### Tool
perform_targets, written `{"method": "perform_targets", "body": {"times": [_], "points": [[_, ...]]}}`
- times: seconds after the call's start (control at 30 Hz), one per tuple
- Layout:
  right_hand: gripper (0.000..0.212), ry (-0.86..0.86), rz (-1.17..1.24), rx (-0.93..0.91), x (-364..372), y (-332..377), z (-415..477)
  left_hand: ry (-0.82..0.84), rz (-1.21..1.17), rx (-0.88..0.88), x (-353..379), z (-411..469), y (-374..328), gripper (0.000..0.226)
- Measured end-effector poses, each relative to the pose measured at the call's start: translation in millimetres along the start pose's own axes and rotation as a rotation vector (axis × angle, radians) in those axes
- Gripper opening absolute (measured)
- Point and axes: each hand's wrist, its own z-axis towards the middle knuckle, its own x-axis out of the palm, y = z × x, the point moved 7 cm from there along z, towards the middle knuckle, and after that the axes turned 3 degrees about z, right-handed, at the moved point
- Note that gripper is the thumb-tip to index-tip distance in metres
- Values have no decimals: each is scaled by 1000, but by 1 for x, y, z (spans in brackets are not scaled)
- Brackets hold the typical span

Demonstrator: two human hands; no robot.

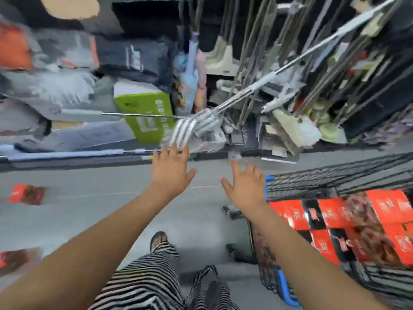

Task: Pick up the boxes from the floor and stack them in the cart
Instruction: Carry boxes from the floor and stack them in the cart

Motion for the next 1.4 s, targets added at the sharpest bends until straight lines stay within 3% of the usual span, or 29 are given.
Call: {"method": "perform_targets", "body": {"times": [0.3,0.47,0.63,1.07,1.4], "points": [[64,178,-177,-475,79,304,26,50,-115,-571,69,-101,294,77],[64,282,-255,-669,134,468,23,100,-158,-807,117,-170,441,80],[66,363,-300,-789,178,586,24,122,-224,-987,158,-223,551,82],[64,547,-487,-1118,310,809,94,190,-340,-1403,275,-218,705,75],[68,569,-588,-1321,546,913,153,198,-500,-1759,500,-215,759,73]]}}
